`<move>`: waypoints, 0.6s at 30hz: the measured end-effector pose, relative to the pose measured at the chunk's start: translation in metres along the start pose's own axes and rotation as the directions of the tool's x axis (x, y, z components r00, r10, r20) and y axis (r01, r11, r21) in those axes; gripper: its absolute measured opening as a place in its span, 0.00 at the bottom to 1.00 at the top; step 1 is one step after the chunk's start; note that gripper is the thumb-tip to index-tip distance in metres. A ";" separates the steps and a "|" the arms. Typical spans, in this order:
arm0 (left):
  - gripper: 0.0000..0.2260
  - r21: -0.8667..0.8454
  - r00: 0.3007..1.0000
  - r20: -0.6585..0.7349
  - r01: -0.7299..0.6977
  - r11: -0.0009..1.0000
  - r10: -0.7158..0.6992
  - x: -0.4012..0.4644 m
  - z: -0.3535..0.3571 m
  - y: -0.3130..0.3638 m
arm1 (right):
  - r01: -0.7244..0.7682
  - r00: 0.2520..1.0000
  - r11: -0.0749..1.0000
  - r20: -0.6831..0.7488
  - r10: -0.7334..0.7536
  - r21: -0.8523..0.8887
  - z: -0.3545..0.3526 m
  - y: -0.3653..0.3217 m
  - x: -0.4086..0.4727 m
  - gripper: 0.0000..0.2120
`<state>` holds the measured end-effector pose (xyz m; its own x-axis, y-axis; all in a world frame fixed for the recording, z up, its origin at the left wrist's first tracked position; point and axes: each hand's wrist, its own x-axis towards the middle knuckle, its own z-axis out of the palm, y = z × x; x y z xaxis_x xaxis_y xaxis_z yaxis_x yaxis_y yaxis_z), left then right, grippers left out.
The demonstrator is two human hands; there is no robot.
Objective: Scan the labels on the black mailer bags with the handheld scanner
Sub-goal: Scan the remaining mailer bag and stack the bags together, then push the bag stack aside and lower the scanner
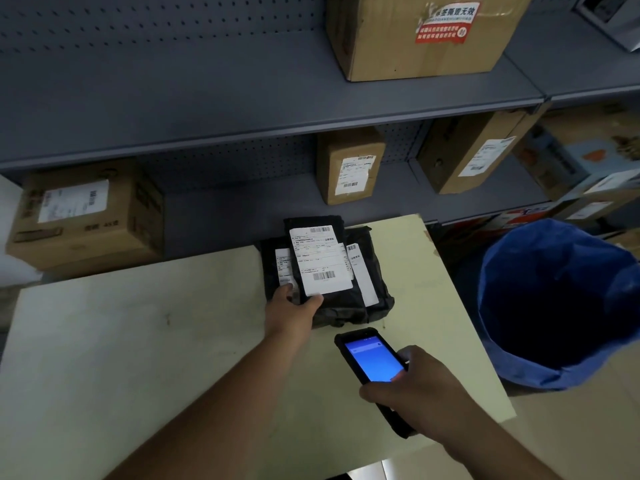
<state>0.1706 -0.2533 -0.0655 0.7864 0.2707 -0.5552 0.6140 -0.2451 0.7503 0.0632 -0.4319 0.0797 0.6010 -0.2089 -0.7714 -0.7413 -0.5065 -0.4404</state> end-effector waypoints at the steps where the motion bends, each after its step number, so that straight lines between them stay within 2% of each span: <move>1: 0.34 -0.006 1.000 -0.001 -0.004 1.000 0.004 0.001 -0.005 -0.002 | 0.004 1.000 1.000 0.003 -0.004 -0.002 0.003 -0.002 -0.001 0.21; 5: 0.33 -0.026 1.000 -0.014 -0.023 0.999 0.022 0.000 -0.028 -0.013 | 0.026 1.000 0.999 0.017 -0.026 -0.030 0.018 -0.011 -0.003 0.21; 9: 0.22 0.028 0.996 -0.054 -0.075 0.997 0.076 -0.003 -0.058 -0.025 | 0.055 0.997 0.997 0.050 -0.053 -0.054 0.039 -0.024 -0.005 0.20; 12: 0.26 0.062 0.995 -0.077 -0.060 0.996 0.064 -0.004 -0.082 -0.036 | 0.083 0.994 0.995 0.076 -0.078 -0.063 0.058 -0.034 -0.008 0.21; 18: 0.24 0.040 0.992 -0.101 -0.068 0.997 0.071 -0.006 -0.131 -0.059 | 0.131 0.987 0.988 0.104 -0.122 -0.084 0.099 -0.053 -0.010 0.22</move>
<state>0.1208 -0.1188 -0.0592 0.8174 0.3454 -0.4611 0.5617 -0.2999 0.7711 0.0670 -0.3199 0.0658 0.6527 -0.0575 -0.7555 -0.6285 -0.5980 -0.4975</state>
